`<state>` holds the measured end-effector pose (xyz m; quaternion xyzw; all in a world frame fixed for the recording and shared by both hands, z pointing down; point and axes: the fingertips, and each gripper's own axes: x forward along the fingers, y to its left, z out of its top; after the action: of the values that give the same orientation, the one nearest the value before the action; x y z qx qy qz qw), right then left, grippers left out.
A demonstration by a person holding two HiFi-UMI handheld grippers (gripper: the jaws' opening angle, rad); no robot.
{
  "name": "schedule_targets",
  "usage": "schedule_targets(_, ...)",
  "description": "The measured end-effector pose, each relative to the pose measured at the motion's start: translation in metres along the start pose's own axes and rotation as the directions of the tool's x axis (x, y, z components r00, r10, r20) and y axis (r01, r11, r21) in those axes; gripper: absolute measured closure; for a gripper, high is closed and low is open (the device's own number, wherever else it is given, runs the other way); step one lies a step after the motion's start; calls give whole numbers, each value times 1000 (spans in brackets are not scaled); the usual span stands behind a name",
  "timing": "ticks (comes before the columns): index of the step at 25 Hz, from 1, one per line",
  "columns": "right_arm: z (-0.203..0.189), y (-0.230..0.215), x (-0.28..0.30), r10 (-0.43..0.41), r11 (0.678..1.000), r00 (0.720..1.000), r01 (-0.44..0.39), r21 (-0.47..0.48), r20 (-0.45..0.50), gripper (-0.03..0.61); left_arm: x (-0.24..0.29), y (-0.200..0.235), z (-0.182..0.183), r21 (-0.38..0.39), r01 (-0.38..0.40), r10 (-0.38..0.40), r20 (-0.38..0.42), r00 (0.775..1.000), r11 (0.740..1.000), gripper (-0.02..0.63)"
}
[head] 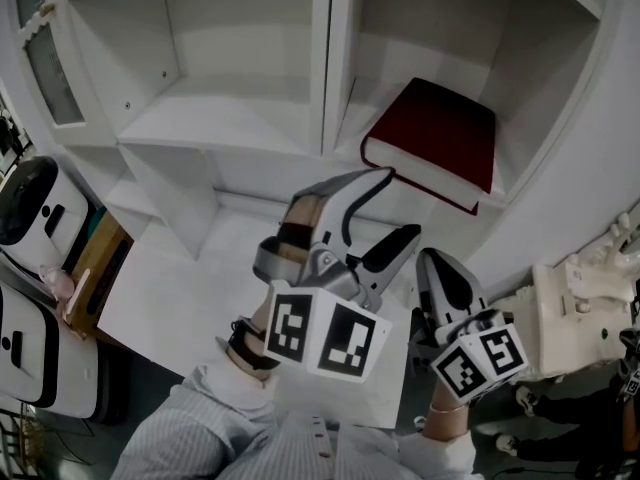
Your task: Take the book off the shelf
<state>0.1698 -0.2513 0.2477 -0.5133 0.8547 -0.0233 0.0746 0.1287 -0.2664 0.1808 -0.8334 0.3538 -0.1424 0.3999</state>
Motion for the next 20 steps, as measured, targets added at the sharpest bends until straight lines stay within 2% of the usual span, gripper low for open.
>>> schedule_targets(5, -1, -5, -5, -14, 1000, 1000, 14, 0, -6, 565, 15, 3, 1, 100, -4, 6, -15, 1000, 995, 275)
schedule_targets(11, -2, -12, -10, -36, 999, 999, 36, 3, -7, 565, 36, 6, 2, 239, 2, 7, -35, 999, 971, 222)
schedule_targets(16, -3, -15, -13, -50, 999, 999, 50, 5, -6, 565, 48, 5, 5, 286, 21, -12, -32, 999, 958, 212)
schedule_targets(20, -3, -19, -14, -60, 998, 998, 60, 12, -3, 565, 59, 3, 6, 352, 41, -26, -47, 999, 935, 212)
